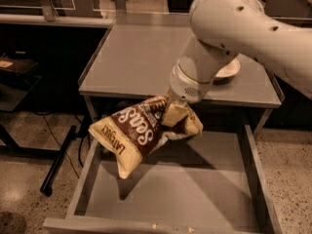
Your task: Pick brown chip bag from top drawer and place on counter
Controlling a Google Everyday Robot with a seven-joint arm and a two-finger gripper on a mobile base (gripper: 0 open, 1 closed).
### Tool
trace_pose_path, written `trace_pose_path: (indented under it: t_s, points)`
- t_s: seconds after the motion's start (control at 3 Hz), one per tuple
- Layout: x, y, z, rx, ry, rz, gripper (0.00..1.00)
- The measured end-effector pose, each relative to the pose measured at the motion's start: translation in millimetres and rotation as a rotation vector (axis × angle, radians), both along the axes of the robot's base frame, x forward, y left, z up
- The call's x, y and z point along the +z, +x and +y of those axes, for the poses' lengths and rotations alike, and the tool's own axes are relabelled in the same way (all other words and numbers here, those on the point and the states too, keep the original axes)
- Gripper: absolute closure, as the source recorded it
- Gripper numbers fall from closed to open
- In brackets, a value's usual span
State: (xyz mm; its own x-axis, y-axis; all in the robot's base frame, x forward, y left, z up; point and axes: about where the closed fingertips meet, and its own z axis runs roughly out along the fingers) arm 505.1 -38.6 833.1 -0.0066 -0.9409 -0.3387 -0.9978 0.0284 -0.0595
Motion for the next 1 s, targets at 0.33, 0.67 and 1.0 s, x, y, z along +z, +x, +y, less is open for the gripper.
trace_pose_path:
  t_s: [0.33, 0.67, 1.0]
  points:
    - [8, 3, 3, -0.002, 0.006, -0.012, 1.00]
    - [16, 16, -5, -0.075, -0.002, -0.051, 1.00]
    - [38, 43, -17, -0.195, -0.021, -0.100, 1.00]
